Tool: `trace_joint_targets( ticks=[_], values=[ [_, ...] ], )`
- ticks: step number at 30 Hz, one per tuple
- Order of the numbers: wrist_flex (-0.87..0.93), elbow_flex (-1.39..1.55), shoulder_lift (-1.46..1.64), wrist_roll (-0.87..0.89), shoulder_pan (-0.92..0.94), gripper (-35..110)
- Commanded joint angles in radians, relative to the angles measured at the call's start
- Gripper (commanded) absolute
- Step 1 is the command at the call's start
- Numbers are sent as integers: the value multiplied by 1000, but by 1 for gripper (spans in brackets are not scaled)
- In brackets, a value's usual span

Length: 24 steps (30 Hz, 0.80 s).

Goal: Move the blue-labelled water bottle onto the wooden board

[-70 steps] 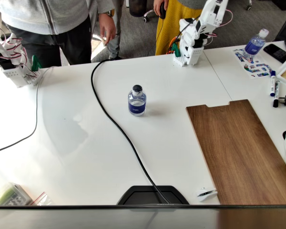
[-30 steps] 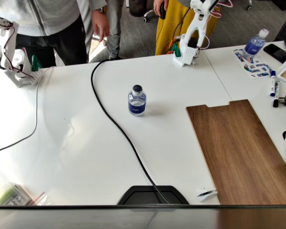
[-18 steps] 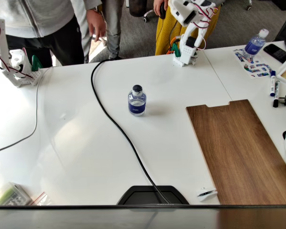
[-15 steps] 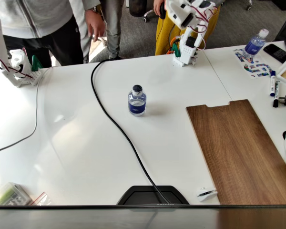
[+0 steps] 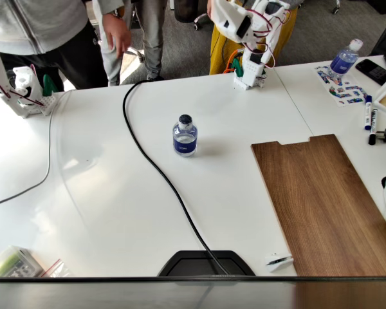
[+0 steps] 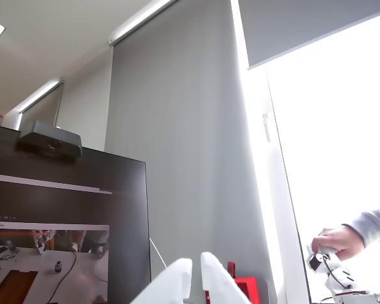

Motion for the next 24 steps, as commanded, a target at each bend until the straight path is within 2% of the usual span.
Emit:
trace_joint_targets(
  ticks=[1,4,13,24],
  values=[
    [-135,-18,-75,-35,21,0],
    [-232,-44,-175,-74,15,0],
    [-233,-80,-233,-124,-103,0],
    [227,-149,-256,-80,-66,0]
  ],
)
